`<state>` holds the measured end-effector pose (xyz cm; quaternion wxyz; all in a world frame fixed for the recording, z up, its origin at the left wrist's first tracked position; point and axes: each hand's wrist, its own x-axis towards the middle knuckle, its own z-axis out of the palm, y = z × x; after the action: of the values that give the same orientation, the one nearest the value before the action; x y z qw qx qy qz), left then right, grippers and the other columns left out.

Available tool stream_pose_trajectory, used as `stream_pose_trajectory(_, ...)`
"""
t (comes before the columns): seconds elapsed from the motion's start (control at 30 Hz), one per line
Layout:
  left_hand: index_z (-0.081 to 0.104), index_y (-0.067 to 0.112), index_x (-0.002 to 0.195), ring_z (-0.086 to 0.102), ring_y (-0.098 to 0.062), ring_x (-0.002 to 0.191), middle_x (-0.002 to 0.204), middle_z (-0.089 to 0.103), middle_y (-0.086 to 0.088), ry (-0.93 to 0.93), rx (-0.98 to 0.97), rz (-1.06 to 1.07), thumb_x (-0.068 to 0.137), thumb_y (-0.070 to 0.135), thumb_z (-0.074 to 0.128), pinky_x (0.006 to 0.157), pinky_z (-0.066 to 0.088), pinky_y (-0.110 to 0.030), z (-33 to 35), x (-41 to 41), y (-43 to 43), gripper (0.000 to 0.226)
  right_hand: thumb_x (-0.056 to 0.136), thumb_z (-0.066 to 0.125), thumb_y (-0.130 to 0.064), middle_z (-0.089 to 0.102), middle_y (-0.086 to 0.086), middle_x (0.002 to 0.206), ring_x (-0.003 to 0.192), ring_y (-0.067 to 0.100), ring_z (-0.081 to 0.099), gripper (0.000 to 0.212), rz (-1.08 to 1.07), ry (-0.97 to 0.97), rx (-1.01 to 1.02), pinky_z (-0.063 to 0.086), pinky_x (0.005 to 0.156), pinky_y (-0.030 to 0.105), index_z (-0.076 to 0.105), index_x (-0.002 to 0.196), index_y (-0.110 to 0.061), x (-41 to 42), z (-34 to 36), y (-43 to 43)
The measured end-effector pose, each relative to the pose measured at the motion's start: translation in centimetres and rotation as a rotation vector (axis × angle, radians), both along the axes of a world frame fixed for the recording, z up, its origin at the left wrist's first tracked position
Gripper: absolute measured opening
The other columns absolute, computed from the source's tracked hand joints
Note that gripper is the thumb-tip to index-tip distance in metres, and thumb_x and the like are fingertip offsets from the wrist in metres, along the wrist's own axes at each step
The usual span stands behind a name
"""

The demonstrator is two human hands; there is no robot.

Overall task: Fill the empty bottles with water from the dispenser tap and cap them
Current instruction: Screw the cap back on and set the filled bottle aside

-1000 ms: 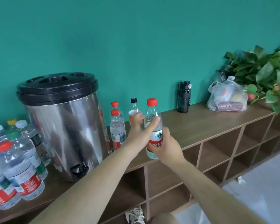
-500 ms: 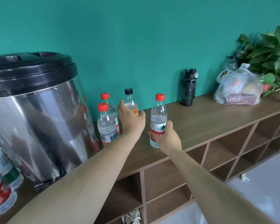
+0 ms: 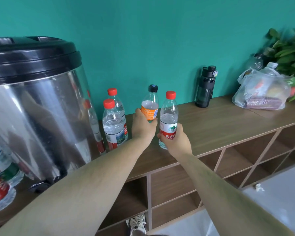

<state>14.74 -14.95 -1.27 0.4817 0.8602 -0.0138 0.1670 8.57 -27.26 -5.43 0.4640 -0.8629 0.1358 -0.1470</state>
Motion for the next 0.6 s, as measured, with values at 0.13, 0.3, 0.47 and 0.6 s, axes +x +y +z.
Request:
stream_pose_trajectory(0.13,0.048,0.019,0.109,0.062,-0.016,0.087,0.103,0.058,-0.002,-0.054,-0.041,-0.057,0.086,0.038,0.079,0.066,0.045,-0.026,0.8,-2.6,1.0,0.043,0.084,0.08,-0.055,0.067,-0.01,0.117,0.104,0.018,0.068,0.065,-0.013,-0.074,0.009,0.058,0.093,0.043,0.046,0.132,-0.029,-1.4,2.6,0.4)
stream_pose_trajectory(0.3,0.051,0.026,0.107,0.058,0.001,0.089,0.101,0.059,0.008,-0.181,-0.102,-0.101,0.087,0.044,0.078,0.07,0.041,-0.016,5.0,-7.7,3.4,0.038,0.084,0.078,-0.06,0.065,-0.016,0.114,0.102,0.012,0.067,0.062,0.046,-0.185,0.023,0.057,0.09,0.037,0.046,0.129,-0.033,-5.6,8.5,1.4)
stream_pose_trajectory(0.47,0.055,0.035,0.113,0.062,0.003,0.1,0.107,0.064,0.015,-0.29,-0.153,-0.16,0.086,0.046,0.079,0.081,0.047,-0.019,10.6,-15.3,8.3,0.037,0.081,0.078,-0.065,0.065,-0.019,0.114,0.103,0.009,0.068,0.067,0.168,-0.283,-0.012,0.059,0.091,0.038,0.049,0.133,-0.033,-11.5,12.9,4.9)
stream_pose_trajectory(0.6,0.057,0.039,0.119,0.062,0.003,0.107,0.115,0.064,0.017,-0.352,-0.185,-0.111,0.086,0.046,0.078,0.089,0.05,-0.02,13.6,-22.5,13.5,0.04,0.081,0.079,-0.061,0.066,-0.019,0.111,0.1,0.01,0.069,0.062,0.308,-0.337,-0.037,0.06,0.09,0.044,0.051,0.129,-0.034,-15.6,16.0,9.9)
